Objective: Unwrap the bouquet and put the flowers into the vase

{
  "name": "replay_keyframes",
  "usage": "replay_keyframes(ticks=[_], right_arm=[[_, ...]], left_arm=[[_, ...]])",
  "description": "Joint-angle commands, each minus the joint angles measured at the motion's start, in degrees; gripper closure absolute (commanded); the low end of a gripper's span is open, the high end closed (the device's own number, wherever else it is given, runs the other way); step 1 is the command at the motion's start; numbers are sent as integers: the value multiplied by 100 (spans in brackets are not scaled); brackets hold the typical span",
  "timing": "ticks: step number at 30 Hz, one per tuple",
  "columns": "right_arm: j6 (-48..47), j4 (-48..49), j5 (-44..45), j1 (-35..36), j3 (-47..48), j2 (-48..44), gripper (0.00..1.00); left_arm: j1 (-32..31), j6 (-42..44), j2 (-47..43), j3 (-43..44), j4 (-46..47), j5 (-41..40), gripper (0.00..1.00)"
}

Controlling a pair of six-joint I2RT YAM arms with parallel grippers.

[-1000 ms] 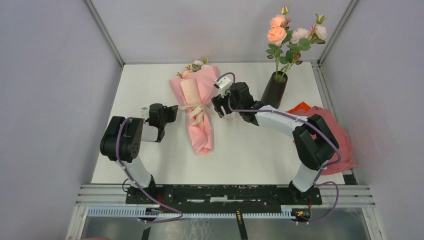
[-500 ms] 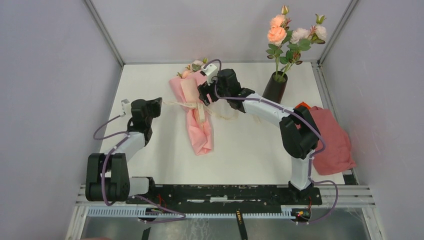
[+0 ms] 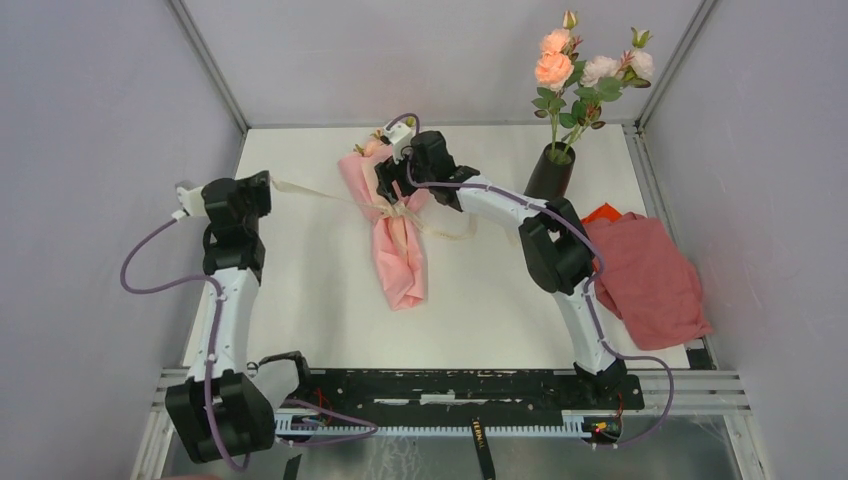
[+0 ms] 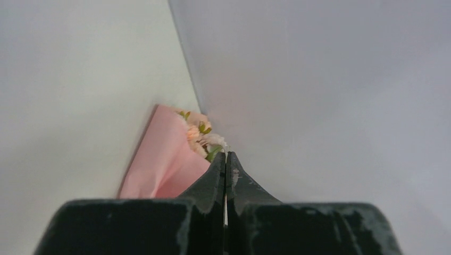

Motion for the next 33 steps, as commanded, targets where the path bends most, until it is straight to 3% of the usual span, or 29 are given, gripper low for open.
replay_keyframes(ticks=[1,11,20,21,23,26,27,33], right_arm=[[253,16,-238,25,207,78,21],[99,237,69,-19,-253,-235,21],[167,860,251,-123,-1381,-1093,21],[164,989,314,-130,-1638,-1247,22],[171,1263,421,-127,-2061,-1587,22],[82,1260,476,-124,-2306,-1835,22],[58,1195,469,-124,-2325,-1882,22],[57,1240,318,-37,-2684,-1964,23]], left_arm=[[267,395,-591,687,-728,124,98],[838,850,-934,2327,-2073,368,98],[855,914,-936,2395,-1980,610,97],[858,921,-888,2319,-1882,667,93],[856,927,-820,2057,-1605,978,70],[840,1110,-685,1606,-1204,1285,9],[839,1212,-636,1530,-1149,1359,1],[427,1818,-450,1185,-661,1831,0]])
